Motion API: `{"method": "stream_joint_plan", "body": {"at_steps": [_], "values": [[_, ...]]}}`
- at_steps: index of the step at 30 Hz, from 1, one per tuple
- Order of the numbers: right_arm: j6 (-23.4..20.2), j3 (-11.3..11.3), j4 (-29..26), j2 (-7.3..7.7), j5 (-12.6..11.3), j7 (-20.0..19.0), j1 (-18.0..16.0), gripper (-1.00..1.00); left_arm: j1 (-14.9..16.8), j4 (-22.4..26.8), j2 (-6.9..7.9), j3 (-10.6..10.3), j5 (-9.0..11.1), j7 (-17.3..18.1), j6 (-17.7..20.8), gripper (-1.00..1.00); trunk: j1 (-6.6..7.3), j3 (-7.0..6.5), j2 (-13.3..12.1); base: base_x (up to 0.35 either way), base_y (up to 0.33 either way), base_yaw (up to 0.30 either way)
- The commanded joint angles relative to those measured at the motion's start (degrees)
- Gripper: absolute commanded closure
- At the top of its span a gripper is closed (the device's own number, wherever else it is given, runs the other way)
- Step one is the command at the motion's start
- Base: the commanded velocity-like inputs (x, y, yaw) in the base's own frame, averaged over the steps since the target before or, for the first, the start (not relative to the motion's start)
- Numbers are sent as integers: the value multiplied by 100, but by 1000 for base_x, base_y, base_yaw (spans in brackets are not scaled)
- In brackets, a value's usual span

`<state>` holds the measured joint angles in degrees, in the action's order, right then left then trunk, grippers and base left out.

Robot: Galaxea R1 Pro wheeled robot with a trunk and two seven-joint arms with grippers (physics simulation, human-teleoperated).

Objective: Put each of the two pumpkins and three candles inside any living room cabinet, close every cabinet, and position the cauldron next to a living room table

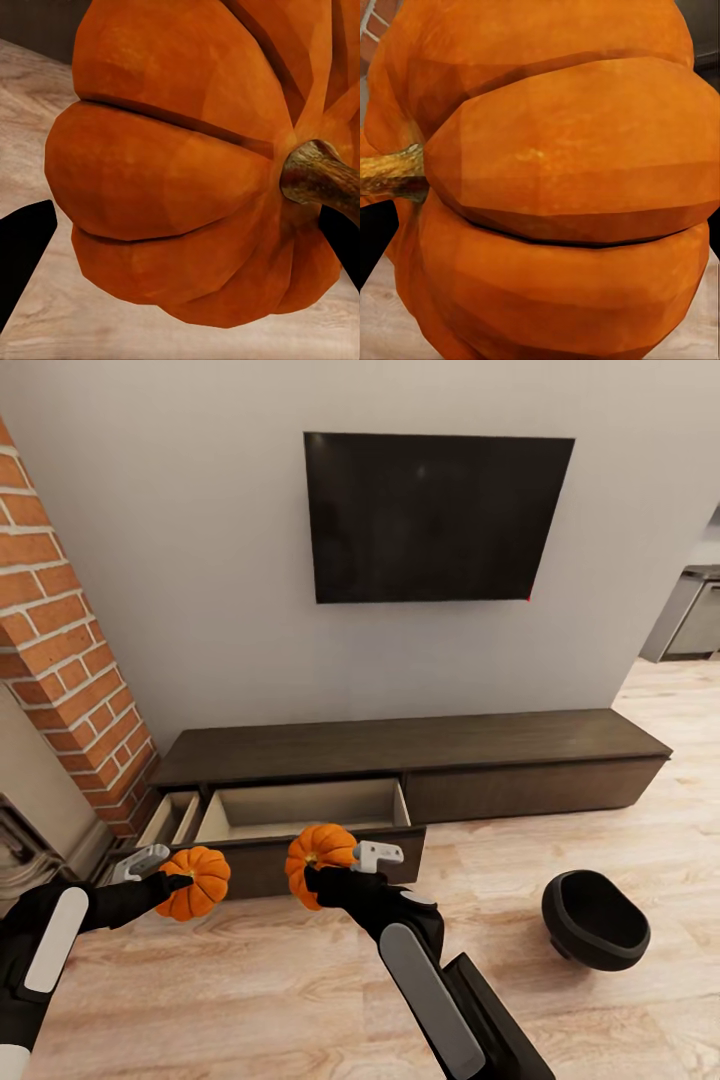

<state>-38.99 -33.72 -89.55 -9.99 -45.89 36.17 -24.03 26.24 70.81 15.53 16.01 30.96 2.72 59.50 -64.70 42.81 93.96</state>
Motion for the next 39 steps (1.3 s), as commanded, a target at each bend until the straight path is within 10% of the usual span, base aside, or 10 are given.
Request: {"method": "stream_joint_plan", "body": {"at_steps": [1,10,18,39], "values": [[-27,1,-1,-1,-62,61,-4,100,4,3,-3,4,-18,27,24,100,23,-4,-39,0,0,0],[-1141,638,66,-1,-25,58,-74,100,4,6,-185,-88,-65,6,19,100,221,-84,-400,0,0,0],[-1249,616,70,6,-9,85,-71,100,-39,180,-212,-563,-117,-89,50,100,331,-100,-600,0,0,6],[-1162,555,86,-1,-11,85,-12,100,-417,684,-188,-547,-76,-96,44,100,331,61,-600,66,115,115]]}}
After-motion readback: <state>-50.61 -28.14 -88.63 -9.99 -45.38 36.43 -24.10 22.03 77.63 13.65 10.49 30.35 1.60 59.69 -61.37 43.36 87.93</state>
